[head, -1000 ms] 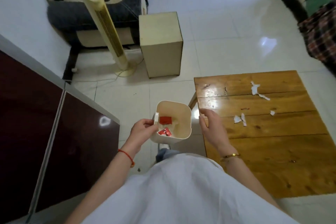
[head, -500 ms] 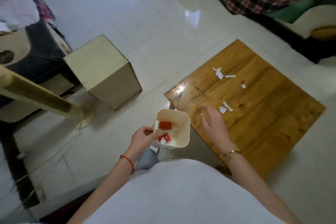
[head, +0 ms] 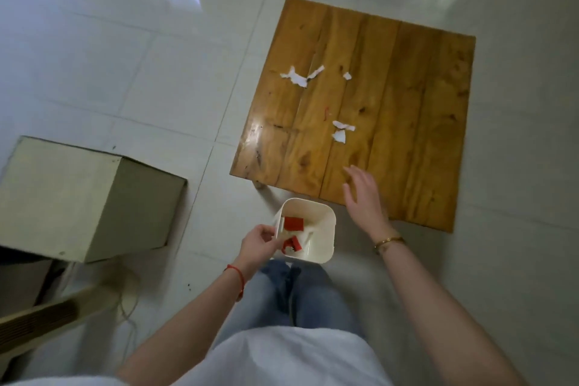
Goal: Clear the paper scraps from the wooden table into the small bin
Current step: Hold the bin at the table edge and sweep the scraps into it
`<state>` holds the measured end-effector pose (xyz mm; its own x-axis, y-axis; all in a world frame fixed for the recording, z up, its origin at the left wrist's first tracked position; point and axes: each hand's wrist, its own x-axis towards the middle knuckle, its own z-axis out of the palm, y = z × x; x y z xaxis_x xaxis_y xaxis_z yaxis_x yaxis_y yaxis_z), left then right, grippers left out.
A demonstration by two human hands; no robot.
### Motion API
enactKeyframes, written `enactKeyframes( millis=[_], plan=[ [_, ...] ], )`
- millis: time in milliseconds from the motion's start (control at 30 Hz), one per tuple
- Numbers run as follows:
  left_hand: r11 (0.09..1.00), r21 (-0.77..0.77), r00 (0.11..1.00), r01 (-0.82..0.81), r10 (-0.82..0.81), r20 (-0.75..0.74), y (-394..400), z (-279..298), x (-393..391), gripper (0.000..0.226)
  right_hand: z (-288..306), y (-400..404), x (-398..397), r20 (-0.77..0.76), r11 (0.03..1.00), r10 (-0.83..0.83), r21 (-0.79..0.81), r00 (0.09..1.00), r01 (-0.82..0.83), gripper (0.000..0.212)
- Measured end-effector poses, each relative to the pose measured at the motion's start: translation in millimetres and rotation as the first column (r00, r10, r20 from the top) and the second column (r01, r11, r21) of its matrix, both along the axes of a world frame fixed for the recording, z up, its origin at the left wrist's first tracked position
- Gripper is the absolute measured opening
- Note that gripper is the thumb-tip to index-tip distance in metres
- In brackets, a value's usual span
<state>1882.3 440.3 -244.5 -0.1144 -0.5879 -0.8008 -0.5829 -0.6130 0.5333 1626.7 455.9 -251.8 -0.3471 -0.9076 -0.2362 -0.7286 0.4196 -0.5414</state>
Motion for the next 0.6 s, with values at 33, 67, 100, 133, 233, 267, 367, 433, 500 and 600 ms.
enactKeyframes(
  millis=[33, 67, 100, 133, 233, 267, 367, 433, 500, 600],
  plan=[
    [1.000, 0.018, 1.000, 0.020, -0.020, 0.007, -1.2, -10.7, -2.1, 0.035, -9.3, -1.7, -3.1, 0.000, 1.000, -0.005, 0.018, 1.000, 0.005, 0.042],
    [0.999, 0.030, 0.999, 0.037, -0.037, 0.013, -2.4, -22.1, -4.3, 0.035, -18.9, -4.9, -6.8, -0.003, 0.999, -0.007, 0.031, 1.000, 0.007, 0.043],
    [0.998, 0.042, 0.998, 0.051, -0.052, 0.023, -3.0, -34.5, -6.7, 0.035, -28.6, -9.0, -11.1, -0.012, 0.999, -0.006, 0.038, 1.000, 0.007, 0.043],
    [0.997, 0.054, 0.998, 0.058, -0.060, 0.036, -3.5, -47.4, -9.7, 0.035, -38.5, -14.0, -16.5, -0.021, 0.999, -0.002, 0.041, 1.000, 0.003, 0.044],
    [0.995, 0.079, 0.996, 0.069, -0.074, 0.059, -3.4, -82.6, -19.3, 0.039, -66.3, -30.6, -34.0, -0.033, 0.999, 0.023, 0.048, 0.999, -0.021, 0.045],
    [0.994, 0.086, 0.995, 0.074, -0.080, 0.064, -3.5, -93.8, -22.6, 0.040, -75.5, -37.6, -40.3, -0.038, 0.998, 0.031, 0.050, 0.999, -0.030, 0.045],
    [0.992, 0.087, 0.993, 0.089, -0.095, 0.074, -6.5, -124.5, -32.3, 0.040, -100.3, -61.3, -56.4, -0.053, 0.998, 0.034, 0.049, 0.998, -0.032, 0.047],
    [0.992, 0.095, 0.993, 0.085, -0.092, 0.076, -9.8, -144.2, -39.8, 0.040, -114.3, -79.3, -66.6, -0.069, 0.998, 0.051, 0.038, 0.996, -0.049, 0.048],
    [0.991, 0.107, 0.993, 0.085, -0.093, 0.077, -14.4, -162.4, -47.2, 0.038, -126.1, -96.8, -75.9, -0.077, 0.997, 0.070, 0.034, 0.995, -0.067, 0.049],
    [0.991, 0.117, 0.994, 0.066, -0.076, 0.082, -19.7, -187.8, -57.0, 0.037, -144.5, -122.2, -88.9, -0.078, 0.993, 0.102, 0.066, 0.992, -0.097, 0.053]
  ],
)
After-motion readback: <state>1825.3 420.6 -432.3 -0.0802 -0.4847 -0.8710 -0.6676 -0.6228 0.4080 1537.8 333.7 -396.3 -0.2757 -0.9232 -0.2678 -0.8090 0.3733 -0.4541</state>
